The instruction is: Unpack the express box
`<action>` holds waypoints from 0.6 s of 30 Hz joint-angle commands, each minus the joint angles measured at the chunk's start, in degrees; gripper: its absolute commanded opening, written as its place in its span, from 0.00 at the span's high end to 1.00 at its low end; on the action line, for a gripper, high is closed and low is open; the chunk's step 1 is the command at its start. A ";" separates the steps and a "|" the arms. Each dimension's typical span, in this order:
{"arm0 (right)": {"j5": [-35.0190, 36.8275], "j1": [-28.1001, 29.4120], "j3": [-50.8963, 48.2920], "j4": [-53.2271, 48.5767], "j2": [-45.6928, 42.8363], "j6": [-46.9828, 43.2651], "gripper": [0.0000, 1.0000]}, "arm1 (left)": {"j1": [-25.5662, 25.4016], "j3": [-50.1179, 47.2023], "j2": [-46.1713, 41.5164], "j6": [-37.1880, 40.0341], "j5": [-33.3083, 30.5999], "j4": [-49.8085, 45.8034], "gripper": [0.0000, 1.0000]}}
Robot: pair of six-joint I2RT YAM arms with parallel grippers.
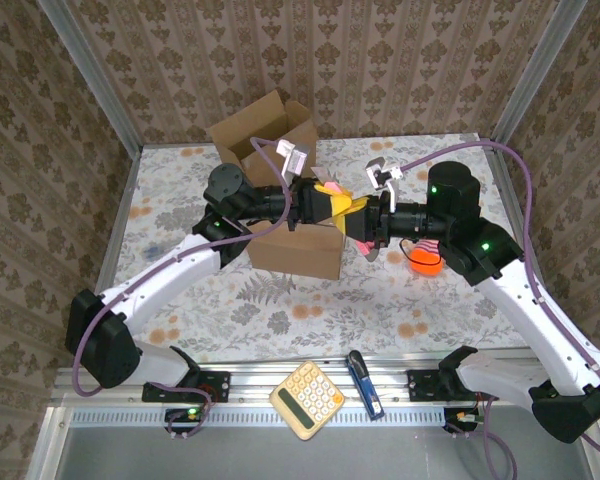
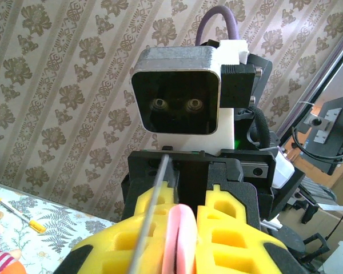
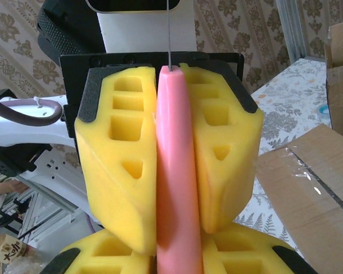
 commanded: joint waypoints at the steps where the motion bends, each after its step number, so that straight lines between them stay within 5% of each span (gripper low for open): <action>1: -0.32 0.04 0.06 1.12 -0.50 2.01 1.00 | -0.26 1.77 -1.39 2.93 -1.03 -0.73 0.91; 4: 2.68 0.04 -1.57 3.27 -1.69 4.08 1.00 | -0.26 1.98 -1.95 4.20 -1.46 -2.55 0.38; 5: 3.73 -0.06 -2.11 3.88 -2.23 4.80 1.00 | -0.11 2.15 -2.37 5.09 -1.80 -3.99 0.04; 13: 11.13 -0.06 -6.16 4.54 -5.62 8.58 1.00 | 3.19 2.13 -8.57 14.48 -8.19 -21.15 0.00; 18: 16.02 -0.13 -7.89 1.71 -6.65 10.30 1.00 | 7.55 3.44 -11.91 19.80 -17.94 -39.46 0.00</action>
